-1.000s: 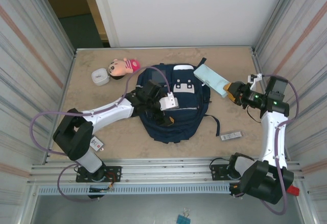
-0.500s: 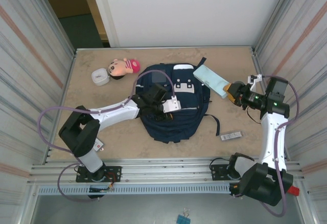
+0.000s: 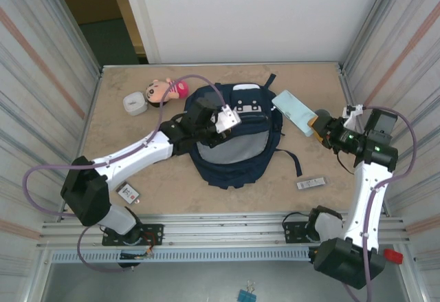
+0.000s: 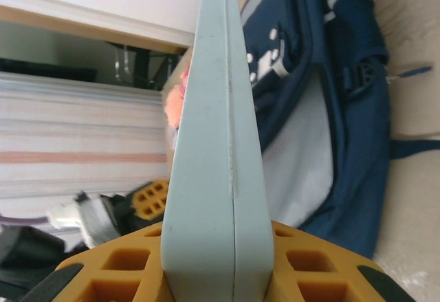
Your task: Pack books, pencil case, and school supplies into a backpack
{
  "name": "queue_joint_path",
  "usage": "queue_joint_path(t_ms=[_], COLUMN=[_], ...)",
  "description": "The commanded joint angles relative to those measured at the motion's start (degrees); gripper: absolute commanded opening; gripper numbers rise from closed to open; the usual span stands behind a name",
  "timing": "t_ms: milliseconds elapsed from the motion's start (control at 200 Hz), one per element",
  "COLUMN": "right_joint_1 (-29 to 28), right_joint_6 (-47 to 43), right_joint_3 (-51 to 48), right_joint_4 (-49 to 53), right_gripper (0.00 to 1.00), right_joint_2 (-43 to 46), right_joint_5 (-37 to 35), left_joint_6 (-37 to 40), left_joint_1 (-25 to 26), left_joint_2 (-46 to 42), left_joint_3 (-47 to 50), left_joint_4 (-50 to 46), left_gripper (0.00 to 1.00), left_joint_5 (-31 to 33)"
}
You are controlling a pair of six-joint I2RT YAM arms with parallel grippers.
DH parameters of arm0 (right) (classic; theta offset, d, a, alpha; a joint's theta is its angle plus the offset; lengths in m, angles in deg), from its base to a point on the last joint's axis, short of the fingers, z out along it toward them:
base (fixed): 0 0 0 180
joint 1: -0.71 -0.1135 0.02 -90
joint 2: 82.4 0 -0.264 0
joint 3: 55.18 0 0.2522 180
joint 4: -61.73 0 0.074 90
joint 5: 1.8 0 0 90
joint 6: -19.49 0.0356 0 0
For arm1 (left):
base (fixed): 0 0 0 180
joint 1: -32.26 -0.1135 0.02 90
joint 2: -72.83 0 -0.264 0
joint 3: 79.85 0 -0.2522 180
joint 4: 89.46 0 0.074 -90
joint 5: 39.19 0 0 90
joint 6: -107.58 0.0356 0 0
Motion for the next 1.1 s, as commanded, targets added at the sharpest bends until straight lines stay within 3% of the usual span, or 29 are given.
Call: queue_joint_path(t_ms=[0, 105, 195, 281, 376, 501, 651, 772, 942, 1097], right_joint_1=[0.29, -0.15, -1.81, -7.85, -17.66, -28.49, -41.23, -50.53, -59.33, -62.41], right_joint_6=[-5.03, -7.17, -7.42, -2.05, 11.06, 32.86, 49.41, 53.72, 54.57, 58.14], right_joint_3=[2.41, 0.89, -1.29, -3.89, -8.92, -20.39, -28.85, -31.32, -27.86, -24.04], right_joint_4=[12.90, 20.32, 21.65, 15.70, 1.95, -23.17, -43.79, -57.84, -70.72, -76.32], right_gripper=[0.15, 0.15, 0.16, 0.16, 0.18, 0.17, 0.18, 0.18, 0.19, 0.20], right_joint_2=[2.97, 4.88, 6.12, 7.68, 10.61, 13.67, 13.34, 7.59, -7.35, -19.98], right_joint_5=[-6.79, -10.78, -4.74, 3.42, 2.77, -5.57, -27.67, -40.81, -47.37, -53.72], left_joint_6=[-7.08, -11.24, -12.40, -13.69, -15.81, -19.00, -22.01, -23.98, -24.98, -25.79], left_joint_1=[-1.57, -2.98, -3.09, -3.09, -3.14, -3.07, -3.03, -2.99, -2.96, -2.98], left_joint_2=[-0.27, 0.64, 1.44, 2.40, 3.20, 3.21, 3.62, 4.18, 4.85, 5.06], left_joint_3=[-5.57, -8.46, -10.24, -12.04, -13.69, -14.23, -14.30, -14.53, -14.65, -15.01], left_joint_4=[1.77, 2.00, 2.68, 2.30, 2.04, 3.44, 4.73, 5.82, 7.01, 7.99], left_gripper=[0.00, 0.00, 0.00, 0.00, 0.00, 0.00, 0.00, 0.00, 0.00, 0.00], left_joint_5=[1.23, 0.46, -0.88, -2.31, -3.09, -3.48, -4.65, -5.03, -6.40, -7.55])
